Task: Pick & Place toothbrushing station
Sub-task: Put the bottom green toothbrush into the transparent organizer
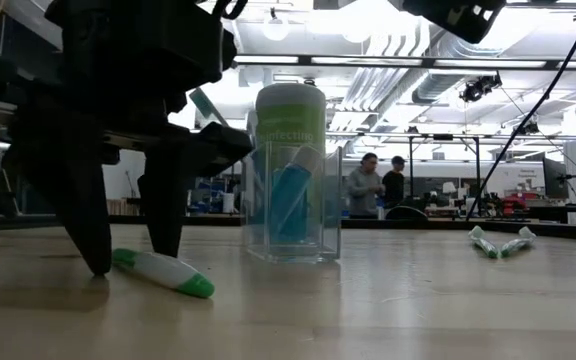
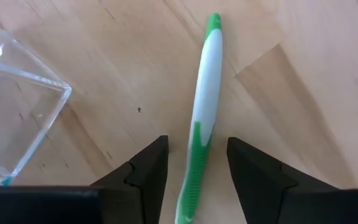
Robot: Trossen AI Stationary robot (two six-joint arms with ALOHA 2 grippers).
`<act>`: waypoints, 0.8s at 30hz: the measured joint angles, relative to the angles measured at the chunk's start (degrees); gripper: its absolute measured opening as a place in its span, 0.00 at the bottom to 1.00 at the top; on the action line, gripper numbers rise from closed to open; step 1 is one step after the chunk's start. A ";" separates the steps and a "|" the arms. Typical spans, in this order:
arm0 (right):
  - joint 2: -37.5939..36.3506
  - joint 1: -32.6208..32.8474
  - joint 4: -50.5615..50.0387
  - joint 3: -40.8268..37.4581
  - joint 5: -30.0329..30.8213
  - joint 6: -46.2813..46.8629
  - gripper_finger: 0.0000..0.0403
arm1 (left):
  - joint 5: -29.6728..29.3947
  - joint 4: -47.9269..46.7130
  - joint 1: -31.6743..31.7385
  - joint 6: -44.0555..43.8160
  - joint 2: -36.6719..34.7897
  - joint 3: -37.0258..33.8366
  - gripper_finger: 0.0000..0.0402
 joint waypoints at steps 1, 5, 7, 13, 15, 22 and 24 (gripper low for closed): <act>0.00 0.00 0.00 0.00 0.00 0.00 0.32 | -0.02 -0.30 -0.18 -0.61 0.00 0.04 0.39; 0.00 -0.05 0.03 0.00 0.01 -0.09 0.32 | 0.14 -1.77 -0.88 -3.68 0.00 0.11 0.37; 0.00 -0.02 0.02 0.02 0.00 -0.13 0.32 | 0.07 -2.17 -1.41 -4.45 -0.02 0.11 0.36; 0.00 -0.02 0.04 0.00 0.02 -0.13 0.32 | -2.16 -2.65 -3.40 -4.65 -0.11 0.04 0.36; 0.00 -0.02 0.15 0.00 0.02 -0.13 0.32 | -2.62 -2.68 -3.63 -4.70 -0.11 0.04 0.36; 0.00 -0.02 0.86 0.02 0.02 -0.13 0.32 | -2.80 -3.11 -3.80 -5.10 -0.11 0.00 0.32; 0.00 -0.02 0.90 0.00 0.02 -0.11 0.32 | -2.78 -3.25 -3.82 -5.10 -0.11 -0.02 0.29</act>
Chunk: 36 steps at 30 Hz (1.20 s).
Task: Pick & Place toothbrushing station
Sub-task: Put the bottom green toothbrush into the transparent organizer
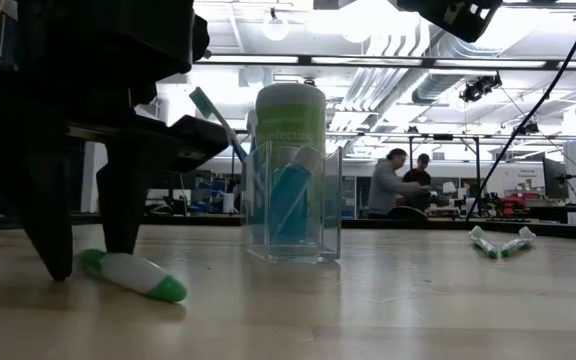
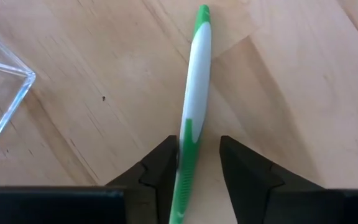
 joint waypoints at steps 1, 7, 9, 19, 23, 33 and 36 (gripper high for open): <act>0.00 0.00 0.02 0.02 0.00 -0.02 0.32 | 0.05 -0.03 0.00 -0.01 0.00 0.00 0.27; 0.00 0.00 0.09 0.00 0.00 0.00 0.32 | 0.28 -0.48 -0.04 -0.02 0.00 -0.02 0.17; 0.00 0.00 0.09 0.00 0.00 0.00 0.32 | 0.28 -0.75 -0.08 -0.02 0.02 -0.02 0.15; 0.00 0.00 0.06 0.00 0.87 -0.02 0.32 | -0.14 -2.09 -1.62 3.31 -1.14 -0.22 0.05; 0.00 0.00 0.07 0.00 0.87 -0.02 0.32 | -0.21 -3.33 -2.73 6.05 -2.31 -0.34 0.02; 0.00 0.00 0.13 0.00 2.18 -0.04 0.32 | -4.65 -2.58 -3.82 7.16 -2.95 -0.36 0.02; 0.00 -0.02 0.17 0.00 2.54 -0.04 0.32 | -6.61 -2.45 -4.41 8.82 -3.31 -0.35 0.02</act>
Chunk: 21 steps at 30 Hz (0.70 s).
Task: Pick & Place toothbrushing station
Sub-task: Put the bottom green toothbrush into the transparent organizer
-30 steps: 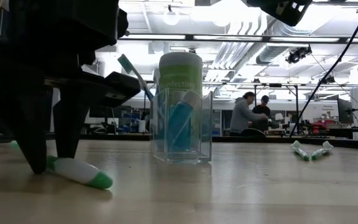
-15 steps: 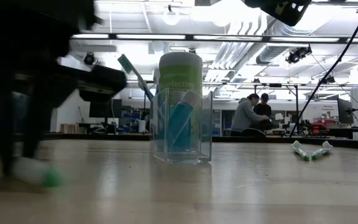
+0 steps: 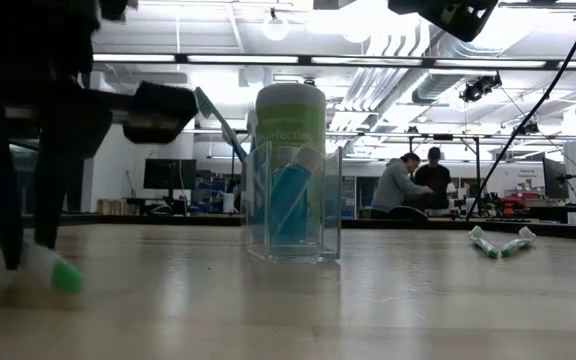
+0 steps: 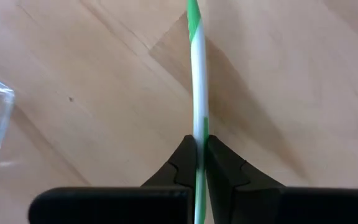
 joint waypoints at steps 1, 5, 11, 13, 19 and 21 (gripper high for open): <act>0.00 0.00 0.03 0.00 0.00 0.00 0.32 | -0.95 0.03 -0.24 0.45 -0.38 0.00 0.02; 0.00 0.00 0.76 0.00 0.00 -0.34 0.32 | -4.95 0.11 -1.28 1.35 -3.20 0.07 0.01; 0.00 0.00 3.41 0.00 0.02 -2.73 0.32 | -13.48 0.85 -3.79 1.94 -9.40 0.11 0.01; 0.02 0.00 5.00 0.00 0.01 -4.18 0.32 | -17.90 1.76 -5.18 2.90 -11.41 0.13 0.01; 0.02 0.00 10.46 0.02 0.28 -11.37 0.32 | -34.30 7.08 -10.05 7.10 -17.58 0.17 0.01; 0.02 0.00 11.82 0.02 1.32 -14.56 0.32 | -36.80 10.98 -11.41 8.63 -19.34 0.22 0.01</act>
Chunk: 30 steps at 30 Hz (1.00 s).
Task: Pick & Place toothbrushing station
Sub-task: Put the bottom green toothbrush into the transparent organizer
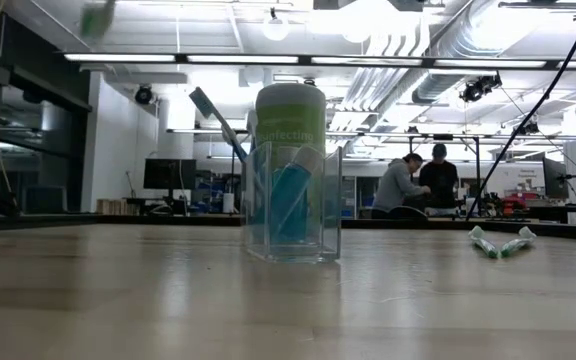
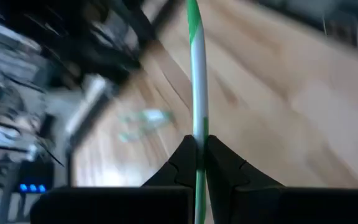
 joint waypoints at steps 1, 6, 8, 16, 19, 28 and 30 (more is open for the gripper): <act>0.00 0.00 0.41 0.00 0.49 -1.64 0.32 | -0.52 1.75 -0.48 0.97 -0.80 0.02 0.01; 0.00 -0.02 2.15 0.00 1.91 -7.07 0.32 | -1.61 8.45 -3.02 7.33 -2.23 0.04 0.01; 0.00 -0.02 3.02 -0.02 2.16 -8.70 0.32 | -2.00 11.00 -3.78 10.53 -2.24 0.04 0.01; 0.00 -0.02 9.42 -0.02 2.15 -18.84 0.32 | -1.91 24.16 -5.20 21.06 -2.11 -0.21 0.01; 0.00 -0.09 11.09 -0.01 2.15 -22.55 0.32 | 0.13 28.97 -5.18 24.59 -2.05 -1.24 0.01; 0.02 -0.17 19.90 -0.02 2.15 -36.18 0.32 | 7.41 50.31 -4.87 35.66 -2.02 -8.25 0.01; 0.02 -0.33 21.42 -0.02 2.13 -38.57 0.32 | 9.24 53.25 -4.75 36.94 -2.00 -9.35 0.01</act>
